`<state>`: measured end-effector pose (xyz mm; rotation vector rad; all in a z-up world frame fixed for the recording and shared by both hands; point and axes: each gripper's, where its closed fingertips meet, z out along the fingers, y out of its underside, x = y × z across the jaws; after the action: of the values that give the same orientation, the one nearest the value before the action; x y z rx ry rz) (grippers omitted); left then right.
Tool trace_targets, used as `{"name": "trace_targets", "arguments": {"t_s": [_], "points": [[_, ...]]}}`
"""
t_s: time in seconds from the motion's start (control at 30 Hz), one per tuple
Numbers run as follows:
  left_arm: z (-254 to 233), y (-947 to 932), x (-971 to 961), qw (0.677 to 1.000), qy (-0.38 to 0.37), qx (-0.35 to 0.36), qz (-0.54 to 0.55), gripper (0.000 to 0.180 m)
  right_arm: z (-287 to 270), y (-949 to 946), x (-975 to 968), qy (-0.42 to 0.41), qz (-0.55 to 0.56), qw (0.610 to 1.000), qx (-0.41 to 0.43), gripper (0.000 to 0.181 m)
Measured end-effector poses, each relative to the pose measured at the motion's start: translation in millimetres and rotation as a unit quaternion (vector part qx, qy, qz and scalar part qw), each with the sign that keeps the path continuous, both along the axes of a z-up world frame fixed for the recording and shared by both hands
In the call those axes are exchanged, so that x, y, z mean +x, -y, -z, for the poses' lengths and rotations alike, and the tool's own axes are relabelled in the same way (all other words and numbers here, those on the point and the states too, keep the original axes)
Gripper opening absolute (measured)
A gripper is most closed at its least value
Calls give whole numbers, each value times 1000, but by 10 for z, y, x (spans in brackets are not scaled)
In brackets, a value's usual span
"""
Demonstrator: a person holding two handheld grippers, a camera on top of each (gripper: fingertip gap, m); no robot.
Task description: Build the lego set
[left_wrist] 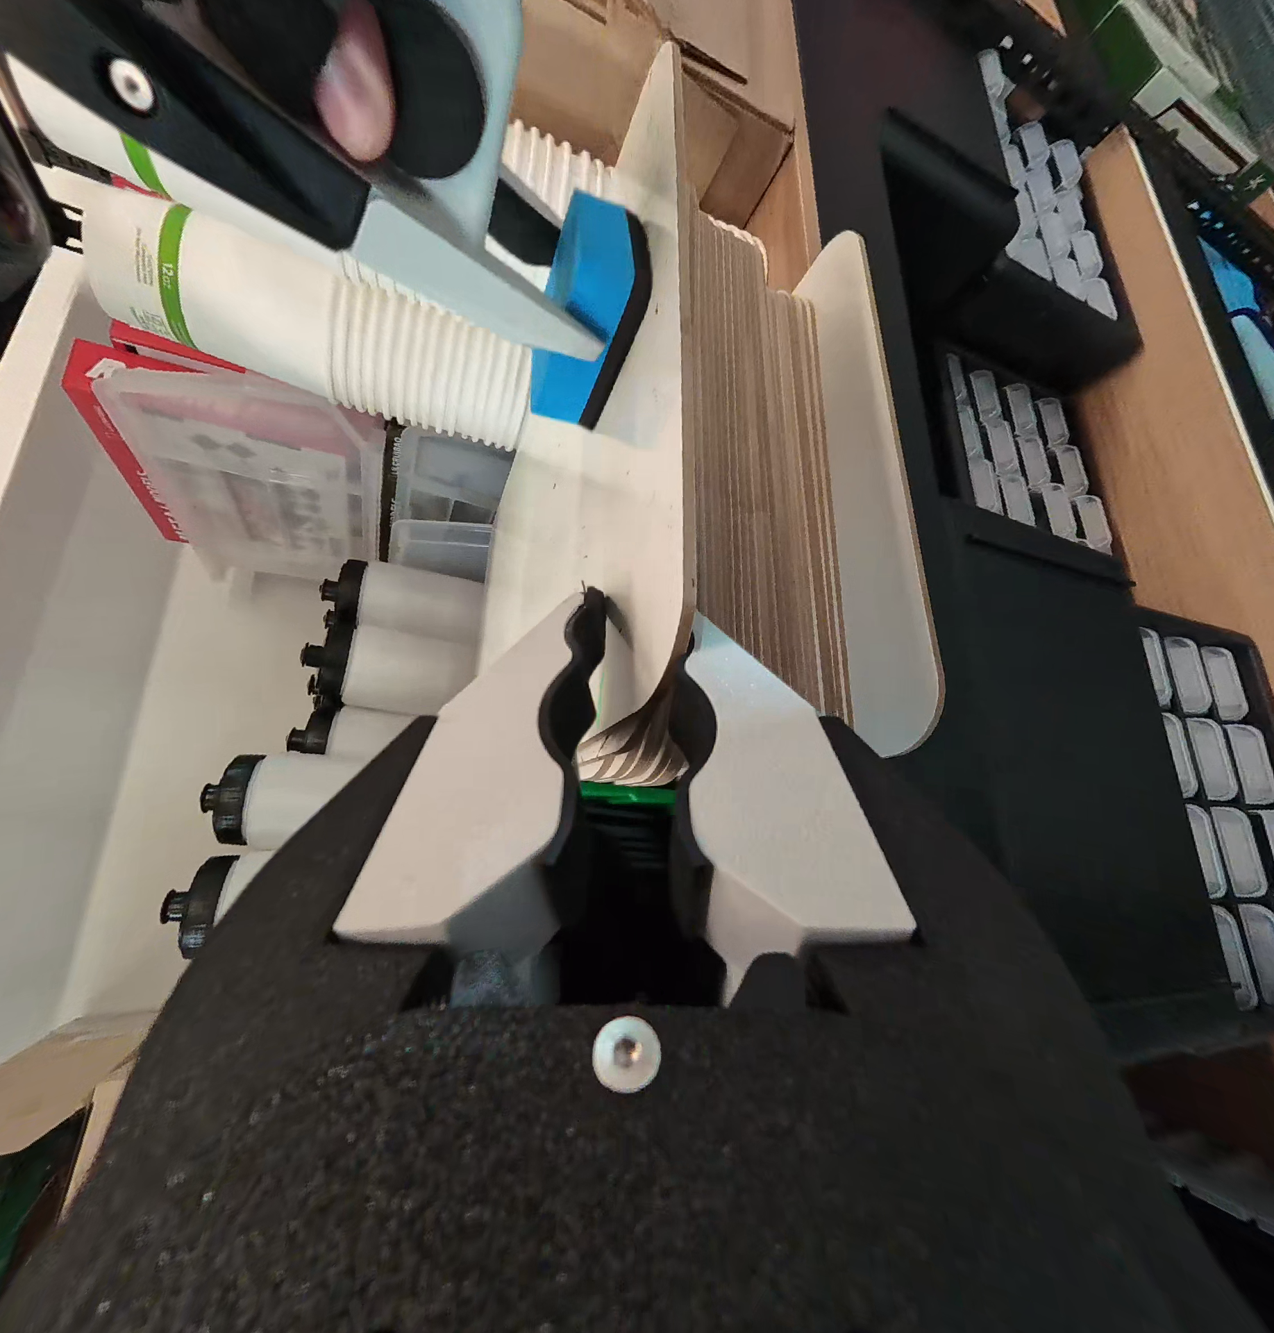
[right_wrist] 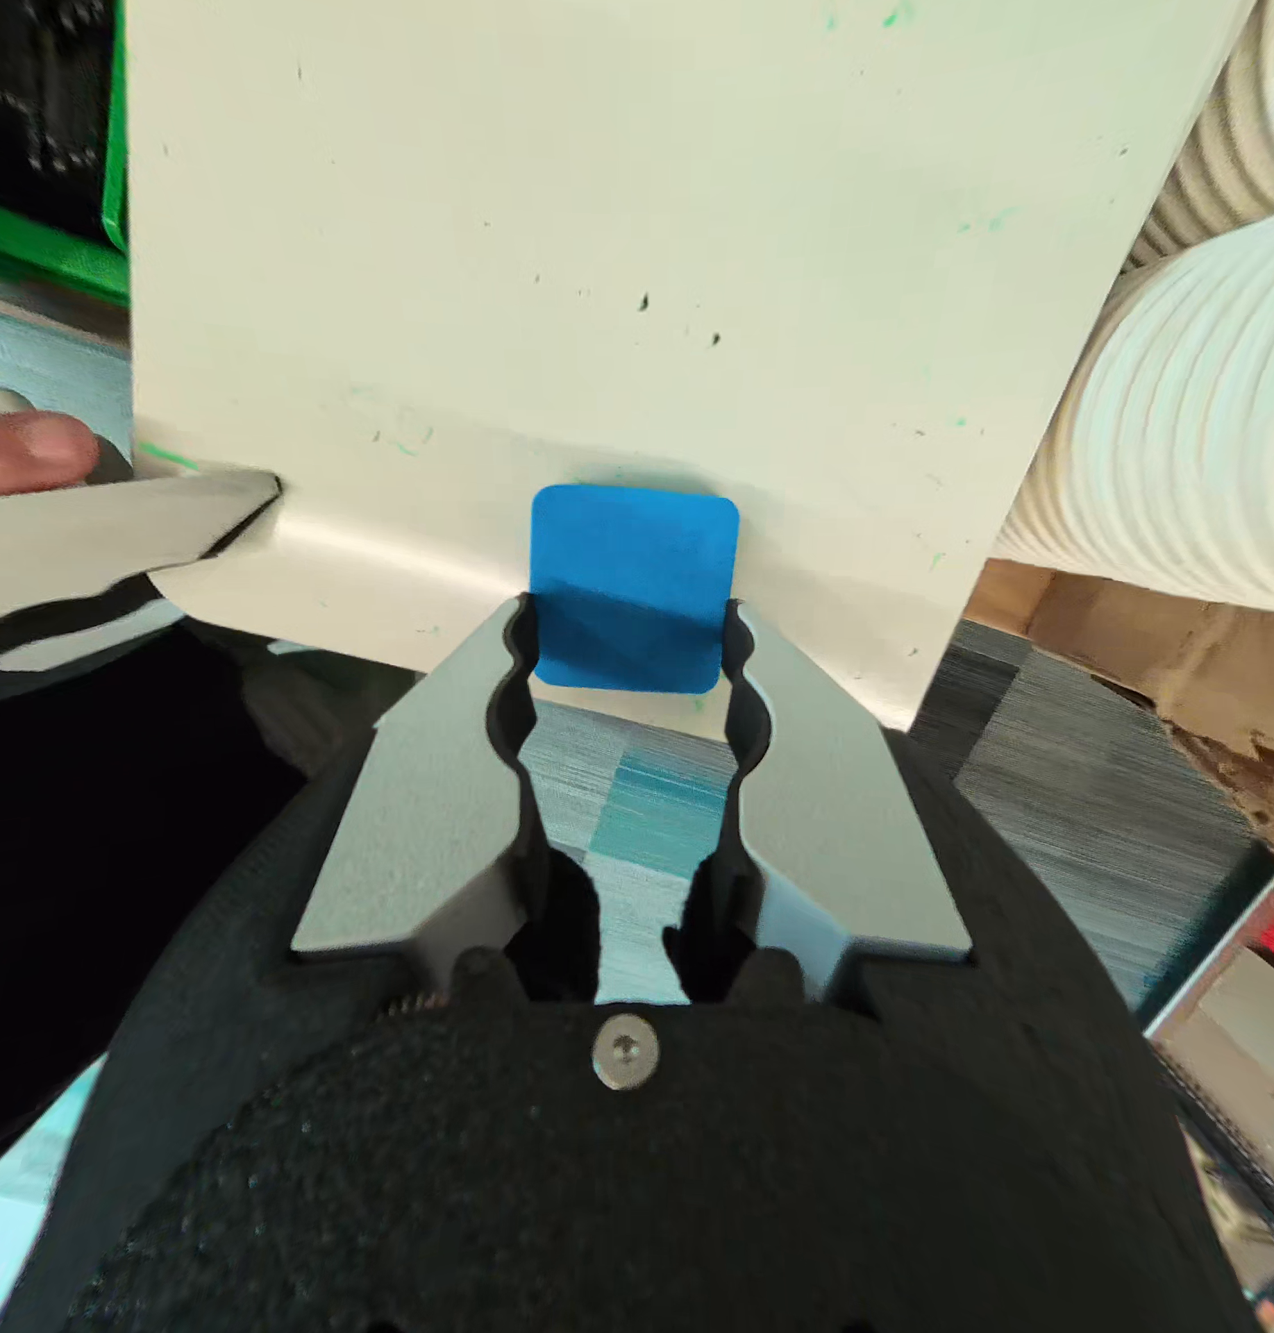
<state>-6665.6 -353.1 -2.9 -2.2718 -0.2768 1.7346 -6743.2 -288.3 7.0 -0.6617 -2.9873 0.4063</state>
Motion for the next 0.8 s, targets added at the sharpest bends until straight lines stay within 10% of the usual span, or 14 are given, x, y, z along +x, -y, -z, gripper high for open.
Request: {"name": "trace_targets", "arguments": {"t_s": [0.8], "points": [[-17,15,-7,1000,4,17,-10,14,22,-73,-70,30,-44,998,32,51]]}}
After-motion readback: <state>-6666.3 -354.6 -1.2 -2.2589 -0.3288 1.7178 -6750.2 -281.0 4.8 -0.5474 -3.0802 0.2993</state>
